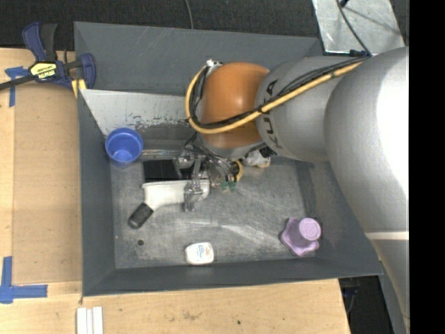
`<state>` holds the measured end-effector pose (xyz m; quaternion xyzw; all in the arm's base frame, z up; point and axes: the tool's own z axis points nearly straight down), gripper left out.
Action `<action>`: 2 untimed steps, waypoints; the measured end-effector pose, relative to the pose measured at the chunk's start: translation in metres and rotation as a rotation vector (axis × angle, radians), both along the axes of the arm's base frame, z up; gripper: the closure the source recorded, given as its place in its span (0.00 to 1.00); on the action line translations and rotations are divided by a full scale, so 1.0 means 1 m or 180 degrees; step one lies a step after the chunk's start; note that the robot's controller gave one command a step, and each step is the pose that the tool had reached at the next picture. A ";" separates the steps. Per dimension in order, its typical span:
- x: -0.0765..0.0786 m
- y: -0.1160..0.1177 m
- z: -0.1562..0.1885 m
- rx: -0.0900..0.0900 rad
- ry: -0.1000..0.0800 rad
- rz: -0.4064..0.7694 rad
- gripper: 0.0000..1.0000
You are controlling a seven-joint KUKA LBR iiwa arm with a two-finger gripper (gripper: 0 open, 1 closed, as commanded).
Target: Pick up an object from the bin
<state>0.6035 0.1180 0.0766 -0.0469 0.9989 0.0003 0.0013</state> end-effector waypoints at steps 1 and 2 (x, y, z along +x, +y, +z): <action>-0.002 -0.001 0.019 -0.0007 0.0030 0.0003 1.00; 0.000 0.000 0.038 -0.0003 0.0006 0.0002 1.00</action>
Offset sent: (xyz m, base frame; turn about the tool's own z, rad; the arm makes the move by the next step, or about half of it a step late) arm -0.0001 -0.0002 0.0274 0.0000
